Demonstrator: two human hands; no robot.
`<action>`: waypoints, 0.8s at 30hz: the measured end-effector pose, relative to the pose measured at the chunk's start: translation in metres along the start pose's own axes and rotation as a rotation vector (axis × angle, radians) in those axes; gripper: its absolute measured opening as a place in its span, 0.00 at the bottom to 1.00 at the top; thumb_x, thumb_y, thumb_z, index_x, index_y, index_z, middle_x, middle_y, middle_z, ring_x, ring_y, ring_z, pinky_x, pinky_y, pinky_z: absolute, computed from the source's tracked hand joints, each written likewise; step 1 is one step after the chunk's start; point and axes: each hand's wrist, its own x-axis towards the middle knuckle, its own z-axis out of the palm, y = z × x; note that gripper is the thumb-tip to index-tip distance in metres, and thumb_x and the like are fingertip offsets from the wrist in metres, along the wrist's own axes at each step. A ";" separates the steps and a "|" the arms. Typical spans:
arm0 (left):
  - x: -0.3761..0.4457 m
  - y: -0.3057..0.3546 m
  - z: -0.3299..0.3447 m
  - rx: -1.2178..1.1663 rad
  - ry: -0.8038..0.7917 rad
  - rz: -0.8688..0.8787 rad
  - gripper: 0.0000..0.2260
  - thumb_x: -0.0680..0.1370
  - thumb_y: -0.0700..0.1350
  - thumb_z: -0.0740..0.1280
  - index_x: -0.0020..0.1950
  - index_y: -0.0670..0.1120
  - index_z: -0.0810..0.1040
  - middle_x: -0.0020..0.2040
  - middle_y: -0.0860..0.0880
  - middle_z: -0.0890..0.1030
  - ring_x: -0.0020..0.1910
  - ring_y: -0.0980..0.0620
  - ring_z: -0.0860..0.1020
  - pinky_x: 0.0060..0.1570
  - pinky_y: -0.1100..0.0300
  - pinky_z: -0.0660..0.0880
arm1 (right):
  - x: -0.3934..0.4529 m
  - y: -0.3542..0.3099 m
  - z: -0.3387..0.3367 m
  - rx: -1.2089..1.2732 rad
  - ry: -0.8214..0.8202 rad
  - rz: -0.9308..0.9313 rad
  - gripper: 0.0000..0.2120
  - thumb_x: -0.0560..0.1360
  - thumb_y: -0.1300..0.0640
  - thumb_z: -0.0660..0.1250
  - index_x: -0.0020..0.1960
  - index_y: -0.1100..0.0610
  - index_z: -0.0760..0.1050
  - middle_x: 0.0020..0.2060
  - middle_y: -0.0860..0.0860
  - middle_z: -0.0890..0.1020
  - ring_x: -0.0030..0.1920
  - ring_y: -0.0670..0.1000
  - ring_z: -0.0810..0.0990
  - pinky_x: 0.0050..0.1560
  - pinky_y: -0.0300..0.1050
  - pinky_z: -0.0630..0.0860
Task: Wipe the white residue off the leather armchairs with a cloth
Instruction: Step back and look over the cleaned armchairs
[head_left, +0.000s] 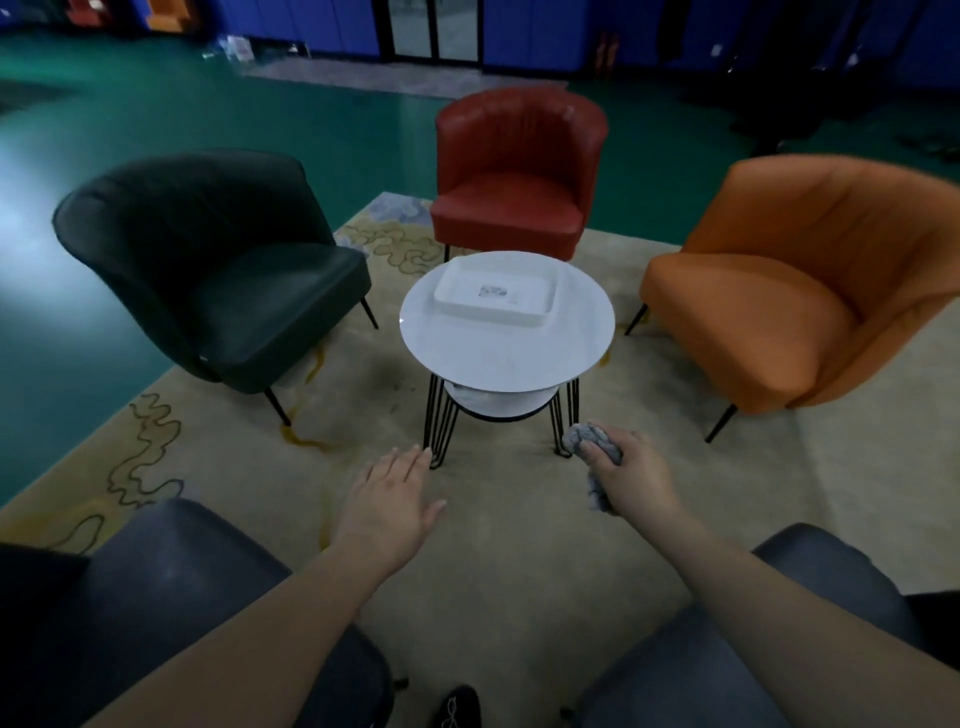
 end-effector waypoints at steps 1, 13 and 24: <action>0.015 -0.008 -0.003 0.009 -0.005 0.015 0.31 0.80 0.62 0.53 0.79 0.50 0.52 0.78 0.51 0.57 0.76 0.50 0.55 0.74 0.54 0.52 | 0.011 -0.005 0.006 -0.002 -0.003 0.014 0.05 0.78 0.55 0.65 0.52 0.51 0.80 0.41 0.63 0.76 0.20 0.51 0.76 0.21 0.38 0.71; 0.174 -0.039 -0.008 0.063 -0.081 0.096 0.31 0.80 0.62 0.53 0.79 0.50 0.52 0.78 0.51 0.56 0.77 0.51 0.54 0.74 0.53 0.52 | 0.140 -0.024 0.028 -0.133 0.054 0.081 0.10 0.79 0.55 0.63 0.57 0.58 0.77 0.47 0.63 0.78 0.30 0.54 0.80 0.25 0.37 0.70; 0.345 -0.036 -0.021 -0.010 -0.086 0.010 0.30 0.81 0.62 0.52 0.79 0.50 0.51 0.79 0.51 0.55 0.77 0.50 0.54 0.75 0.52 0.52 | 0.324 -0.050 0.023 -0.212 -0.024 0.006 0.19 0.77 0.56 0.64 0.67 0.54 0.73 0.53 0.59 0.78 0.47 0.57 0.81 0.52 0.52 0.79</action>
